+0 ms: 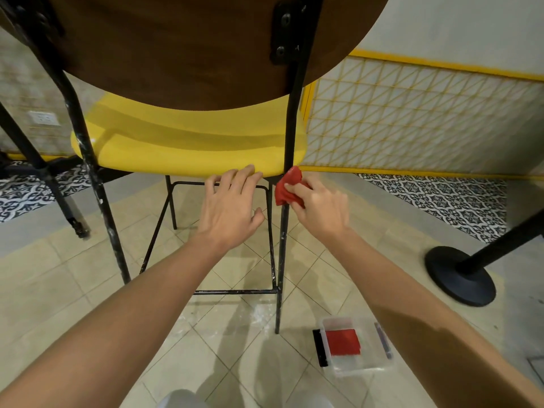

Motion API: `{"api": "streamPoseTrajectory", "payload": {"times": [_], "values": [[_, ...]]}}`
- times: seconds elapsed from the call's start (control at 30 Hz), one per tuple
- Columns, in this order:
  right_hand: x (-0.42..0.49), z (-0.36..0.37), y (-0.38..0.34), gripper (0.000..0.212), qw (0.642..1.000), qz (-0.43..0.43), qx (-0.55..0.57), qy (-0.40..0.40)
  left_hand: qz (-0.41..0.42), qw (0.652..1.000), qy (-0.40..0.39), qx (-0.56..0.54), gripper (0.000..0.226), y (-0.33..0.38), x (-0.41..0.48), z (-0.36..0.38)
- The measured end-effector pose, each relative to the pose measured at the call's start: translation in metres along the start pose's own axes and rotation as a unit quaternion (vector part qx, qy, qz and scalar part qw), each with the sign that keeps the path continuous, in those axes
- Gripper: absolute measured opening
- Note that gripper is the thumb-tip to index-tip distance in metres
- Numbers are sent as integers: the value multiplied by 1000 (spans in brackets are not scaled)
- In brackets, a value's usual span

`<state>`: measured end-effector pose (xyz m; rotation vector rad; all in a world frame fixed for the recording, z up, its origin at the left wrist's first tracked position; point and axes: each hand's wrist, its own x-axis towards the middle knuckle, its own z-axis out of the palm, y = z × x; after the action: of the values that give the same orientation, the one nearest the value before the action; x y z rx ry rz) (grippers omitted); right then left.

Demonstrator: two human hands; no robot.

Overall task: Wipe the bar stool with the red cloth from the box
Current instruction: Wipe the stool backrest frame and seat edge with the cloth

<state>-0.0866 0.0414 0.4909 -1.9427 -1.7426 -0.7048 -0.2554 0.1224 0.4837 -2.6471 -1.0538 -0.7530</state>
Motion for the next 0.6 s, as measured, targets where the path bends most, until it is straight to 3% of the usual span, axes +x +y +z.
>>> {"api": "streamPoseTrajectory", "payload": {"times": [0.17,0.27,0.47,0.6], "values": [[19,-9,8,30,992,-99,-29,68,2,1000,3,-19,56,1,4,-4],[22,1,6,30,985,-152,-74,42,14,999,8,-31,55,2,3,-3],[19,9,-1,30,974,-161,-152,-39,19,999,0,-38,55,-3,-3,-2],[27,-4,10,26,979,-169,-118,-2,4,998,11,-54,55,-3,5,-6]]}}
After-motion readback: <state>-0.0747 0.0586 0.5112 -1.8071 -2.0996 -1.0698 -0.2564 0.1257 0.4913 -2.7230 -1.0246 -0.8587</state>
